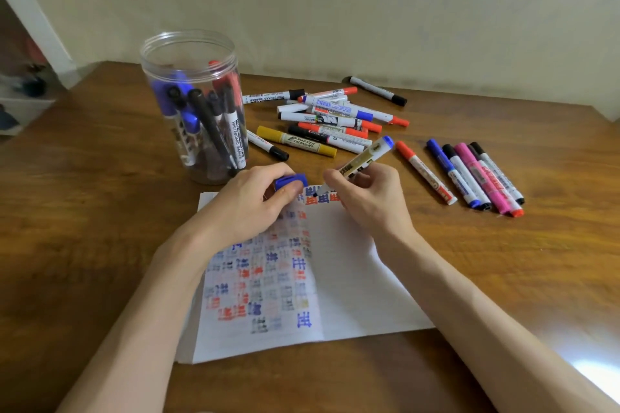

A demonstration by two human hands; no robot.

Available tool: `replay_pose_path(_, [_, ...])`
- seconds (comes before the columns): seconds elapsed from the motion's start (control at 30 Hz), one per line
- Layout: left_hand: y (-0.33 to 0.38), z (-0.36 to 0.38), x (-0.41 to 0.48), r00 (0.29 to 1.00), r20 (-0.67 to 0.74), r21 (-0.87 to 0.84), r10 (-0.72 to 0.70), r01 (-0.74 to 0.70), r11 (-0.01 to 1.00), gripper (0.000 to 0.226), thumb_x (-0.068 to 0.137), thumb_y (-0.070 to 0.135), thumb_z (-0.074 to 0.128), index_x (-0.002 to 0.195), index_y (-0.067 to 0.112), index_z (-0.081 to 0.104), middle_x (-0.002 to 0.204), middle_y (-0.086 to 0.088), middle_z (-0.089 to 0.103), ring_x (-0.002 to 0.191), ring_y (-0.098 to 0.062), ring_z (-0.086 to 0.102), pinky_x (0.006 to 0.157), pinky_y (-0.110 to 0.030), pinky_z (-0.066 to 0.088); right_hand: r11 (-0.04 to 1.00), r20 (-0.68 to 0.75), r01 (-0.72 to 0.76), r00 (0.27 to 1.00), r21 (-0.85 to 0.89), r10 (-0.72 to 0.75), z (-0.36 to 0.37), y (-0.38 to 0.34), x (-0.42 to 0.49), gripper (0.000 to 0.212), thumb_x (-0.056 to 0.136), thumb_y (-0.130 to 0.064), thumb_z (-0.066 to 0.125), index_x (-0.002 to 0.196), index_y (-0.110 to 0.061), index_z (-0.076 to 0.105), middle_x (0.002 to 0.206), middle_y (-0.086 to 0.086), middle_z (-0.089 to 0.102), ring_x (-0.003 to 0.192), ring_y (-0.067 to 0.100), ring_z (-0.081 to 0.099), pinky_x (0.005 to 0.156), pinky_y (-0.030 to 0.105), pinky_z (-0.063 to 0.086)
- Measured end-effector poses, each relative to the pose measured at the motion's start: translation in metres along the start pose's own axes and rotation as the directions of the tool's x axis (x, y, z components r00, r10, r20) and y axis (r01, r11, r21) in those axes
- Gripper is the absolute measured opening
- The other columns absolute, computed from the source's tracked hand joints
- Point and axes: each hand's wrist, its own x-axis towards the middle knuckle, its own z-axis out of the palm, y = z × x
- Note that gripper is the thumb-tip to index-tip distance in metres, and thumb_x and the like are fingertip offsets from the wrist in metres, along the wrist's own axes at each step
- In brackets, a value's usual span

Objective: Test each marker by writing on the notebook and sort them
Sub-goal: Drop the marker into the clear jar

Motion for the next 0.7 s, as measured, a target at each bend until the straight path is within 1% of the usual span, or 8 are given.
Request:
replay_pose_path(0.1, [-0.001, 0.002, 0.001, 0.998, -0.048, 0.004, 0.034, -0.034, 0.999, 0.018, 0.105, 0.044, 0.05, 0.098, 0.033, 0.062, 0.084, 0.013, 0.069, 0.088, 0.0, 0.065, 0.081, -0.033, 0.055, 0.995, -0.04, 0.085, 0.995, -0.055, -0.087, 0.005, 0.009, -0.004, 0.015, 0.091, -0.023, 0.075, 0.079, -0.017, 0.074, 0.076, -0.006, 0.078, 0.073, 0.01, 0.073, 0.072, 0.03, 0.059])
replay_pose_path(0.17, [-0.001, 0.004, 0.002, 0.994, -0.083, 0.002, 0.071, -0.072, 0.997, 0.015, 0.105, 0.045, 0.052, 0.101, 0.035, 0.062, 0.083, 0.013, 0.068, 0.088, -0.003, 0.066, 0.083, -0.035, 0.056, 0.987, -0.047, 0.133, 0.989, -0.091, -0.138, 0.006, 0.012, -0.005, 0.014, 0.091, -0.022, 0.075, 0.078, -0.017, 0.074, 0.075, -0.007, 0.077, 0.074, 0.015, 0.073, 0.074, 0.038, 0.061])
replay_pose_path(0.23, [-0.001, 0.006, 0.003, 0.991, -0.098, -0.002, 0.088, -0.089, 0.996, 0.015, 0.105, 0.045, 0.053, 0.104, 0.034, 0.062, 0.084, 0.014, 0.068, 0.088, -0.004, 0.066, 0.082, -0.035, 0.056, 0.983, -0.042, 0.148, 0.987, -0.112, -0.153, 0.007, 0.013, -0.005, 0.014, 0.091, -0.022, 0.074, 0.077, -0.016, 0.074, 0.074, -0.005, 0.077, 0.074, 0.02, 0.072, 0.073, 0.043, 0.059])
replay_pose_path(0.37, [-0.004, 0.007, 0.004, 0.99, -0.105, 0.014, 0.095, -0.094, 0.996, 0.017, 0.104, 0.045, 0.053, 0.106, 0.032, 0.063, 0.088, 0.016, 0.067, 0.091, -0.004, 0.065, 0.083, -0.036, 0.056, 0.978, -0.029, 0.169, 0.984, -0.121, -0.173, 0.007, 0.015, -0.004, 0.013, 0.091, -0.021, 0.074, 0.078, -0.017, 0.074, 0.073, -0.004, 0.076, 0.072, 0.021, 0.071, 0.071, 0.043, 0.058])
replay_pose_path(0.53, [-0.006, 0.006, 0.005, 0.991, -0.11, 0.021, 0.08, -0.078, 0.997, 0.021, 0.103, 0.046, 0.052, 0.109, 0.03, 0.064, 0.091, 0.014, 0.068, 0.094, -0.003, 0.064, 0.086, -0.037, 0.056, 0.975, -0.017, 0.167, 0.985, -0.149, -0.171, 0.007, 0.017, -0.003, 0.014, 0.09, -0.023, 0.075, 0.077, -0.021, 0.074, 0.072, -0.005, 0.075, 0.071, 0.017, 0.071, 0.069, 0.039, 0.058])
replay_pose_path(0.63, [-0.006, 0.007, 0.004, 0.99, -0.115, 0.027, 0.08, -0.078, 0.997, 0.022, 0.103, 0.046, 0.052, 0.11, 0.03, 0.064, 0.092, 0.015, 0.068, 0.094, -0.004, 0.064, 0.085, -0.036, 0.056, 0.969, 0.006, 0.183, 0.983, -0.168, -0.184, 0.007, 0.017, -0.004, 0.014, 0.091, -0.025, 0.076, 0.079, -0.019, 0.076, 0.072, -0.005, 0.075, 0.071, 0.015, 0.07, 0.066, 0.035, 0.058])
replay_pose_path(0.7, [-0.007, 0.007, 0.005, 0.991, -0.111, 0.028, 0.079, -0.076, 0.997, 0.021, 0.103, 0.046, 0.053, 0.11, 0.03, 0.065, 0.092, 0.015, 0.068, 0.094, -0.004, 0.065, 0.085, -0.037, 0.056, 0.962, 0.013, 0.201, 0.979, -0.182, -0.202, 0.007, 0.017, -0.004, 0.014, 0.092, -0.025, 0.076, 0.08, -0.017, 0.076, 0.071, -0.005, 0.074, 0.069, 0.014, 0.069, 0.062, 0.03, 0.056])
